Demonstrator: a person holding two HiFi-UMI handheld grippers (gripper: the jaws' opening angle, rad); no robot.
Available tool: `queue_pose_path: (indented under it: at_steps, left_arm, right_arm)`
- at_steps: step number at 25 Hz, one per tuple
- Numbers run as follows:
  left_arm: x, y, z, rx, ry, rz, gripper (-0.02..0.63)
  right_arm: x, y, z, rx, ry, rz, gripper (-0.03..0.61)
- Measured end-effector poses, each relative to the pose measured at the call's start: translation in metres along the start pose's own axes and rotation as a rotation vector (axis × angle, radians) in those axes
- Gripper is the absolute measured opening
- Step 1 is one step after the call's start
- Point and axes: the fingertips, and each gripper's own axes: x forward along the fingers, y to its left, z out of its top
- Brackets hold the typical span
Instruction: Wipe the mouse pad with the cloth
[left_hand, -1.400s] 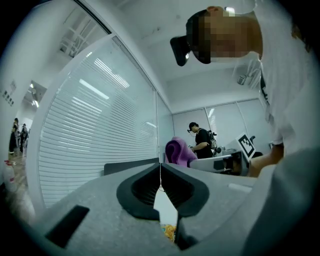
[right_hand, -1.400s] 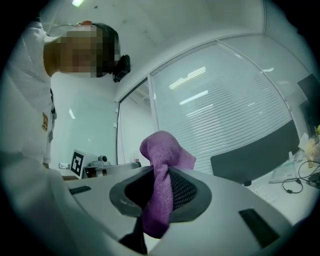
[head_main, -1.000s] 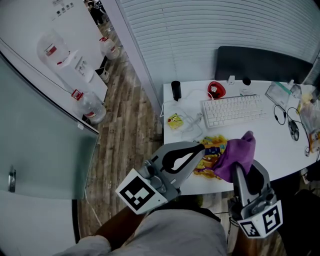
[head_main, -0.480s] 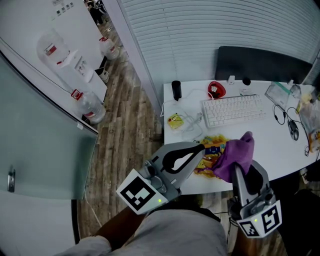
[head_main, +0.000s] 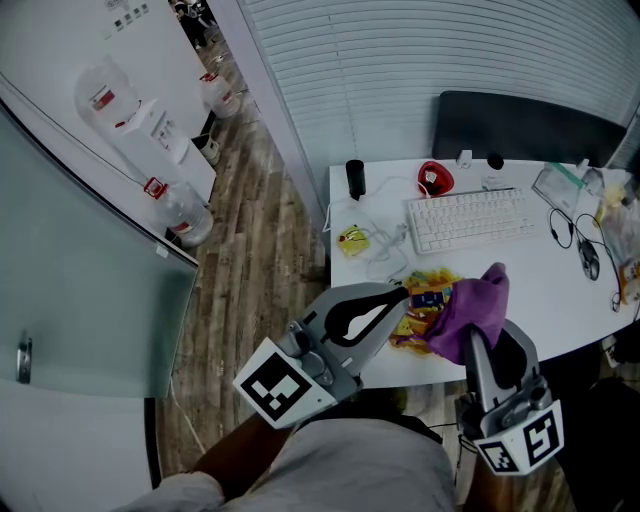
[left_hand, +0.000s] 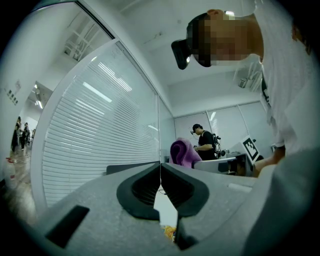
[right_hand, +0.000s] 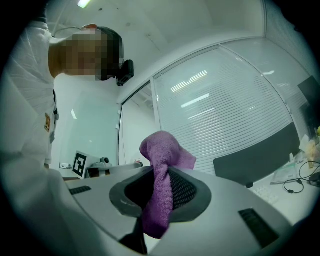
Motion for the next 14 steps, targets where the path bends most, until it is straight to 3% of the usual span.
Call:
queue_pose_path:
  at_steps: [14]
  left_arm:
    - [-0.0029,0.0040,-0.0034,-0.008,0.006,0.015,0.015]
  right_arm:
    - [0.0003,-0.0004,-0.0034,0.005,0.005,0.000,0.064]
